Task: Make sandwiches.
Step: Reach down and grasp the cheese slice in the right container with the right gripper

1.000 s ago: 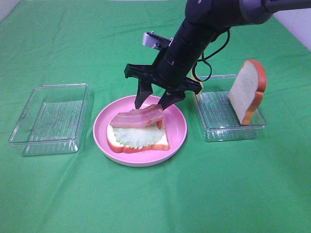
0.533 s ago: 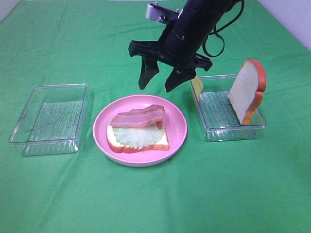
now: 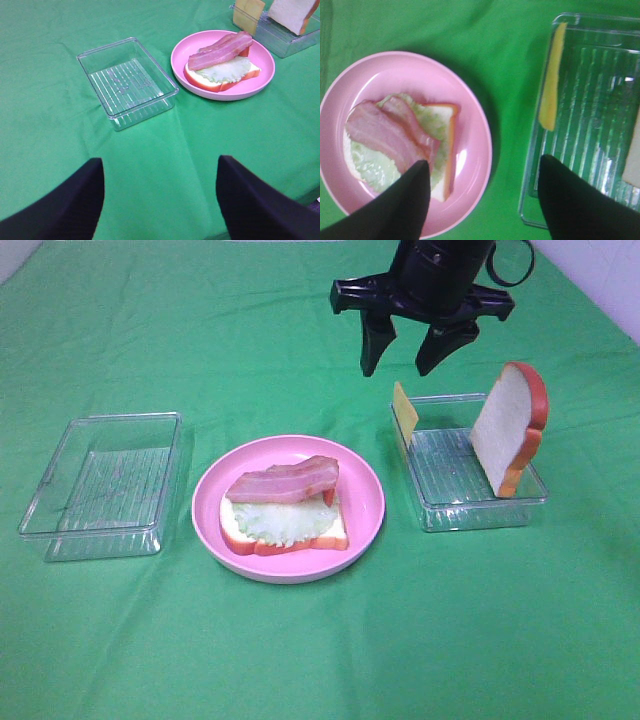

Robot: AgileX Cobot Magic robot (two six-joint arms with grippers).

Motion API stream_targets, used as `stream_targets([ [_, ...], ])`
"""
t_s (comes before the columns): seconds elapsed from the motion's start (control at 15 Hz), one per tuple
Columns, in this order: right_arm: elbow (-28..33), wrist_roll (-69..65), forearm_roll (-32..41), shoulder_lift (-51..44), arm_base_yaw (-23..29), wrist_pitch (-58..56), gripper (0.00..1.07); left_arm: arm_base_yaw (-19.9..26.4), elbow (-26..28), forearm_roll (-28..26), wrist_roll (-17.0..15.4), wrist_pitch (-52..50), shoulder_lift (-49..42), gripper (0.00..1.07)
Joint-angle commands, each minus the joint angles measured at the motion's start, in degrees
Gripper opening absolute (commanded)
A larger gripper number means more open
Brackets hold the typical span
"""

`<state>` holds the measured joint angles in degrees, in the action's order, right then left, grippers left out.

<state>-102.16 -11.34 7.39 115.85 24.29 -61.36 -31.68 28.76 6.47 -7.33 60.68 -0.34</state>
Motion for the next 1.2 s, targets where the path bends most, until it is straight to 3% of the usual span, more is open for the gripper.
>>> stream_targets([
  [0.07, -0.34, 3.04, 1.15, 0.52, -3.04, 0.0, 0.58, -0.17, -0.06, -0.23, 0.17, -0.46, -0.46, 0.62],
  [0.87, -2.23, 3.9, -0.17, 10.89, -3.72, 7.68, 0.57, -0.17, -0.06, -0.23, 0.17, -0.46, -0.46, 0.62],
  [1.2, -2.23, 3.95, -0.97, 11.29, -3.72, 8.82, 0.5, -0.17, -0.06, -0.23, 0.17, -0.46, -0.46, 0.62],
])
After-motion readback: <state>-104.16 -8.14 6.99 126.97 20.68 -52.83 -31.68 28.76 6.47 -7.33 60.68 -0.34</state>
